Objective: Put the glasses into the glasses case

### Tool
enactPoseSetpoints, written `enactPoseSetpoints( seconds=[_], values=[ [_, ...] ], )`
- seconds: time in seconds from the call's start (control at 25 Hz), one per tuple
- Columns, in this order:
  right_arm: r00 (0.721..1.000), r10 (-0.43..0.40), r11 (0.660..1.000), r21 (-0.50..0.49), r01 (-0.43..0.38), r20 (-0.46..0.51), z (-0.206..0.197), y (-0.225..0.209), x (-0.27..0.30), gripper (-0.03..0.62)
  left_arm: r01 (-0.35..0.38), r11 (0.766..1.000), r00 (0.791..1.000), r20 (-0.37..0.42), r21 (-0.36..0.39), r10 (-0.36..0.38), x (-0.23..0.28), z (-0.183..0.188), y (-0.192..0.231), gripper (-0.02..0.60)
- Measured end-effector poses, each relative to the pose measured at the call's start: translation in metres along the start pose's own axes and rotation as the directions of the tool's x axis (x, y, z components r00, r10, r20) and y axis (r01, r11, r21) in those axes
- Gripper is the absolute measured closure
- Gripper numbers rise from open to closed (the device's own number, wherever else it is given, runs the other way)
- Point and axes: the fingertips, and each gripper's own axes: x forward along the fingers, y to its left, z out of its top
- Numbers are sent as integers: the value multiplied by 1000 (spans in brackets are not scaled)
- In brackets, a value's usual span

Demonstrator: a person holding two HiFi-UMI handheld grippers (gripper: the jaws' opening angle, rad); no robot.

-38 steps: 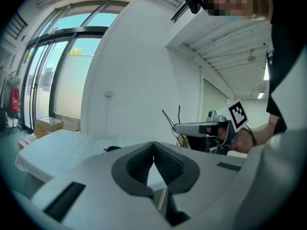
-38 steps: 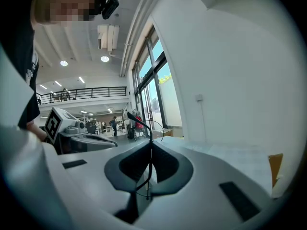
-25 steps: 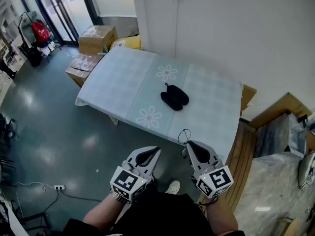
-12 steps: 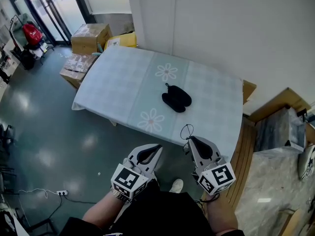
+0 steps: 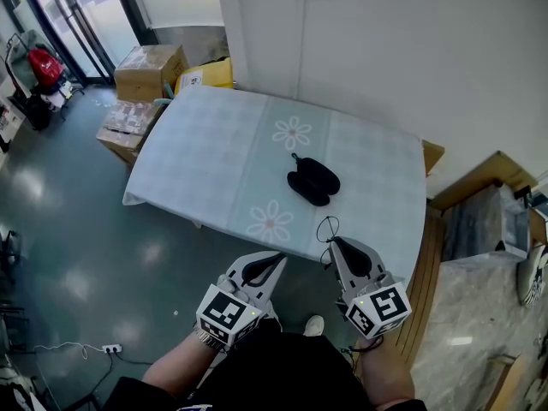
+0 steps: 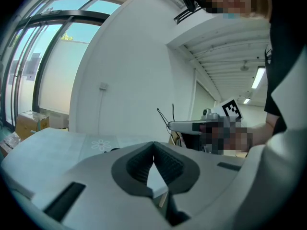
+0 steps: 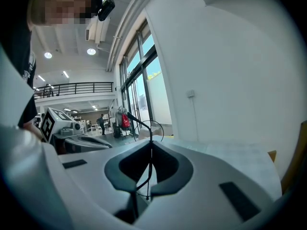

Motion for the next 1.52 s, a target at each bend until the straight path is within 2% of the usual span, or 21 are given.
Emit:
enactPoseSetpoints(
  seconds=[0.64, 1.12, 1.52],
  values=[
    [999, -38, 999, -4, 38, -15, 2, 25, 63, 565, 75, 997, 997, 5, 23, -75, -18, 2, 53, 554],
    [999, 15, 999, -39, -16, -33, 9, 39, 89, 565, 16, 1000, 999, 31, 1, -16, -34, 2, 77, 554],
    [997, 69, 996, -46, -71, -42, 13, 12, 106, 565, -41, 999, 999, 31, -4, 41, -15, 8, 82, 554]
  ],
)
